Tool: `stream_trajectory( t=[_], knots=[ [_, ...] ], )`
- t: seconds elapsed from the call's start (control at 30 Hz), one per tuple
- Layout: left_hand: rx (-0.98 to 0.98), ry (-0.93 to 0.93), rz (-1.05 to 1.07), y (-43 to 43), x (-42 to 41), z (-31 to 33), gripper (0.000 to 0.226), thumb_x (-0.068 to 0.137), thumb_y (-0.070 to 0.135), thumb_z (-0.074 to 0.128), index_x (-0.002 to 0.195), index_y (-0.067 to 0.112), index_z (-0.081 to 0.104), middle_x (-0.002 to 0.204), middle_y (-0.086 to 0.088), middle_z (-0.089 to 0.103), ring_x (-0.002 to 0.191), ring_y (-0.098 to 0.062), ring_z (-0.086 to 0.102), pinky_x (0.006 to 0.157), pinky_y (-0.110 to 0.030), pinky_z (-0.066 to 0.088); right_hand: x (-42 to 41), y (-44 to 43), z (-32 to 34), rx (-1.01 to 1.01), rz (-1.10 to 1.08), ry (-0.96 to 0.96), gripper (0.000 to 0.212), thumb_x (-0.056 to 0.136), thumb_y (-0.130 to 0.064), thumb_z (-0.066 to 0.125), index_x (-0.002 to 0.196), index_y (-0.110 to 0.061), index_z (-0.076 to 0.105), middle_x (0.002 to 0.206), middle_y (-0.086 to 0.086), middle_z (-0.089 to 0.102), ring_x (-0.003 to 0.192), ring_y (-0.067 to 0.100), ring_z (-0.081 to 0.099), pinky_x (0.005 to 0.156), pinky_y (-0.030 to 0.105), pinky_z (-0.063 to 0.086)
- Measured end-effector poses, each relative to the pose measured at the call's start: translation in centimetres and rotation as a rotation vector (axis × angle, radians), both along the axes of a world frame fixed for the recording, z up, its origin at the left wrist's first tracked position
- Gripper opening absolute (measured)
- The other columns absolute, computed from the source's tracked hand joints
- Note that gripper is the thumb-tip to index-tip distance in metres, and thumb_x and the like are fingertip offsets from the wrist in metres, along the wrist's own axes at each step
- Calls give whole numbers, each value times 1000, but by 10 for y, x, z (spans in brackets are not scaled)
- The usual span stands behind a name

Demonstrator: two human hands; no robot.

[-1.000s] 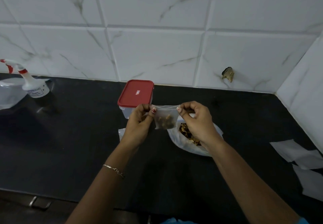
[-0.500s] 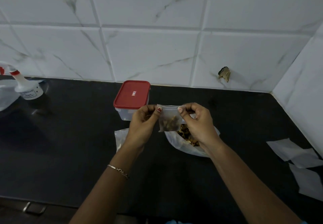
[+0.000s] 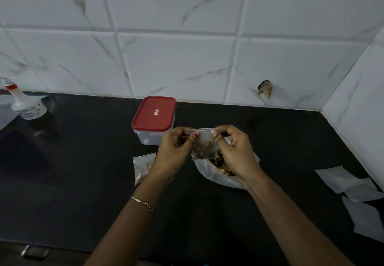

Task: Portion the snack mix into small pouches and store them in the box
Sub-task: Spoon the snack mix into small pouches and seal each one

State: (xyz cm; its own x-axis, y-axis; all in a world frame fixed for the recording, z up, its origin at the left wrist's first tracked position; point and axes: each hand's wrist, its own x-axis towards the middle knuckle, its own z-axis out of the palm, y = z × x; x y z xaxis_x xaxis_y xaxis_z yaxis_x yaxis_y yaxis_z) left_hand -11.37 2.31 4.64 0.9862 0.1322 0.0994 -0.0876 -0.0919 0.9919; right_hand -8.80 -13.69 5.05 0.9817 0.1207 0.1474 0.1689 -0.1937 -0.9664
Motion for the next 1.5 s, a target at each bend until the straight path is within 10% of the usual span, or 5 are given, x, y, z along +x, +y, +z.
stream_trajectory(
  t=[0.57, 0.8, 0.93, 1.03, 1.5],
  knots=[
    [-86, 6, 48, -5, -11, 10, 10, 91, 16, 62, 93, 25, 67, 95, 1, 72, 93, -14, 69, 82, -35, 58, 2, 16, -4, -34, -38, -102, 11, 89, -22, 68, 98, -17, 69, 96, -3, 68, 98, 13, 64, 88, 40, 55],
    [-101, -3, 77, 7, -17, 7, 9, 93, 10, 59, 98, 14, 66, 86, 0, 71, 81, -7, 70, 64, -18, 55, -4, 35, -10, 144, 45, -8, 9, 87, -17, 70, 95, -14, 71, 89, -5, 72, 87, 3, 68, 70, 16, 54],
    [-46, 32, 127, 21, -23, -4, 10, 92, 14, 62, 100, 13, 67, 90, -3, 72, 86, -13, 70, 71, -25, 56, -7, 52, -23, 179, 65, 28, 13, 83, -29, 74, 91, -20, 71, 90, 3, 73, 90, 16, 70, 77, 33, 58],
    [-36, 94, 226, 40, -33, -20, 9, 89, 17, 66, 97, 15, 68, 95, -5, 72, 91, -17, 70, 76, -32, 58, -10, 65, -32, 157, 38, 86, 16, 82, -18, 76, 94, -9, 72, 88, 1, 73, 83, 3, 69, 68, 15, 53],
    [-215, 424, 518, 94, -53, -84, 14, 97, 11, 53, 99, 4, 66, 94, -9, 71, 82, -15, 70, 68, -26, 60, 1, 127, -92, 9, 145, 615, 9, 92, -17, 65, 85, -16, 70, 84, 4, 72, 77, 10, 66, 61, 19, 46]
  ],
)
